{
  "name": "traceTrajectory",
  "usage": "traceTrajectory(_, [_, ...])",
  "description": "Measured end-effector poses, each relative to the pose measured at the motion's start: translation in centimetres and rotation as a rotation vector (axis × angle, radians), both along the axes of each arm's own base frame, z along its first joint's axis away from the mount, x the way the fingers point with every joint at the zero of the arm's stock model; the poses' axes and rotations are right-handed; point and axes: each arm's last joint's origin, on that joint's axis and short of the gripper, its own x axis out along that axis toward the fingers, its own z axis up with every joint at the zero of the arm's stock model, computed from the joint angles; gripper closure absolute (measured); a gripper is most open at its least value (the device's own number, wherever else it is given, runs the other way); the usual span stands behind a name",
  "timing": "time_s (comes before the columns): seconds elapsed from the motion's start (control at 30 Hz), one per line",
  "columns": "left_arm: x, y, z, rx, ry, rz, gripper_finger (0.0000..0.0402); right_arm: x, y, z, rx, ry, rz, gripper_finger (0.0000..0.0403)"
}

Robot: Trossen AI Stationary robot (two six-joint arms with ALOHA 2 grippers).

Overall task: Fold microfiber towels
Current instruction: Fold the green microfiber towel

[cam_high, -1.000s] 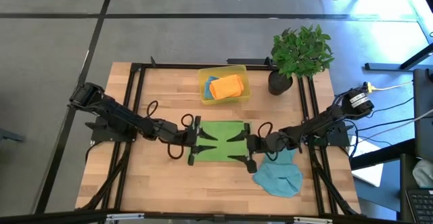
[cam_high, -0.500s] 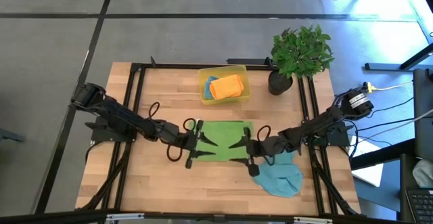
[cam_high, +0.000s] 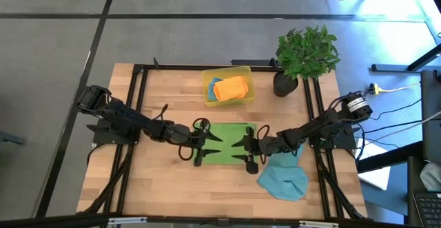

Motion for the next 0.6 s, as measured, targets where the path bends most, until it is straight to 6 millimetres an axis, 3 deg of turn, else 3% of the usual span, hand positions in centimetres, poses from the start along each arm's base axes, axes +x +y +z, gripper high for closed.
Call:
traceTrajectory(0.3, [-0.1, 0.6, -0.3, 0.007, 0.027, 0.154, 0.016, -0.2, -0.3, -0.7, 0.0, 0.075, -0.013, 0.0195])
traceTrajectory(0.43, [-0.5, 1.4, -1.7, 0.062, 0.171, 0.2, 0.0168, -0.2, -0.3, -0.8, 0.009, 0.146, -0.032, 0.0195])
traceTrajectory(0.6, [-0.9, 2.2, -2.6, 0.098, 0.279, 0.229, 0.0206, 0.5, 0.2, -0.1, 0.078, 0.252, 0.019, 0.0195])
